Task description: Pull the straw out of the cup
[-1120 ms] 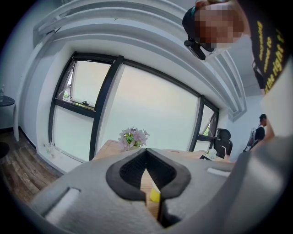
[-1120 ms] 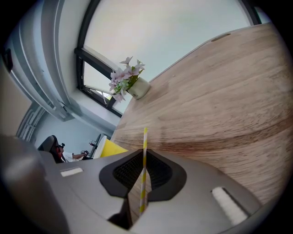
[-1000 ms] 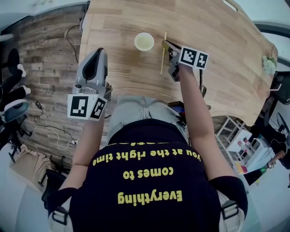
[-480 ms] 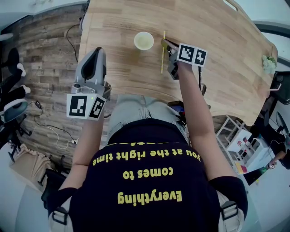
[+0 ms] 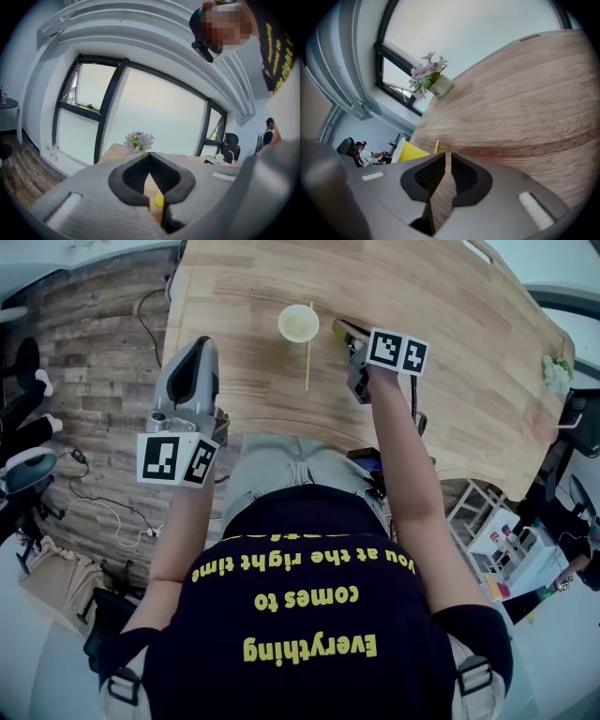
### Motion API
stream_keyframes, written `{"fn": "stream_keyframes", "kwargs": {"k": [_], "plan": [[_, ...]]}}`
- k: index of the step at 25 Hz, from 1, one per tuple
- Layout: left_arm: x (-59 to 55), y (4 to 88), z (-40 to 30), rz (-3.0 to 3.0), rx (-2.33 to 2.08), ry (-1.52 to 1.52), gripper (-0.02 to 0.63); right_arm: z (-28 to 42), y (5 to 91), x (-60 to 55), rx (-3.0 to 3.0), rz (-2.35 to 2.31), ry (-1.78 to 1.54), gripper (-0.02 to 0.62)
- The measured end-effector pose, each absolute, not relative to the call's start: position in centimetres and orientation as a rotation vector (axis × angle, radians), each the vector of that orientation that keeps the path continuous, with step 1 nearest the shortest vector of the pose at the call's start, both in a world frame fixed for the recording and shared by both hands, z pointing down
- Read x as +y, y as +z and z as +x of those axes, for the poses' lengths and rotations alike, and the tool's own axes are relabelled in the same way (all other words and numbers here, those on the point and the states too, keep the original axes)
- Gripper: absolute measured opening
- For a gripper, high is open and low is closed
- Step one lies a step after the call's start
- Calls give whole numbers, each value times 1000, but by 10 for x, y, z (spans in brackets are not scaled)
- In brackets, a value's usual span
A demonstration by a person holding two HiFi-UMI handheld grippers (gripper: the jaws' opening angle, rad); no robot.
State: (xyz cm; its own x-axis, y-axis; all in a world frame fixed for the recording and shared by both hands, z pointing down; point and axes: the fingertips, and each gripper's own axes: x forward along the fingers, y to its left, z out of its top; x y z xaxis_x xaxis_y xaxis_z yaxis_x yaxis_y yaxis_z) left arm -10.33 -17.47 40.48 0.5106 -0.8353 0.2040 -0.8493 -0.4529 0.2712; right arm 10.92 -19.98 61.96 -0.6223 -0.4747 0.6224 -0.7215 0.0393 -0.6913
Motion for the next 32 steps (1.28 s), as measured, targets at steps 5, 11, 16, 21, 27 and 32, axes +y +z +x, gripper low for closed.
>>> {"fn": "stream_keyframes", "kwargs": {"k": [5, 11, 16, 21, 27, 32], "plan": [[-175, 405, -104, 2419, -1405, 60, 0, 111, 621, -200, -2090, 1238, 1613, 33], [-175, 402, -105, 2424, -1405, 58, 0, 110, 618, -201, -2105, 1243, 1601, 16], [-172, 401, -105, 2428, -1410, 60, 0, 111, 605, -208, -2193, 1281, 1575, 8], [-171, 397, -107, 2433, -1413, 58, 0, 111, 570, -225, -2393, 1369, 1523, 8], [-167, 390, -109, 2444, -1423, 44, 0, 118, 524, -235, -2625, 1465, 1381, 8], [-163, 385, -112, 2450, -1437, 37, 0, 128, 486, -235, -2786, 1536, 1189, 8]]}}
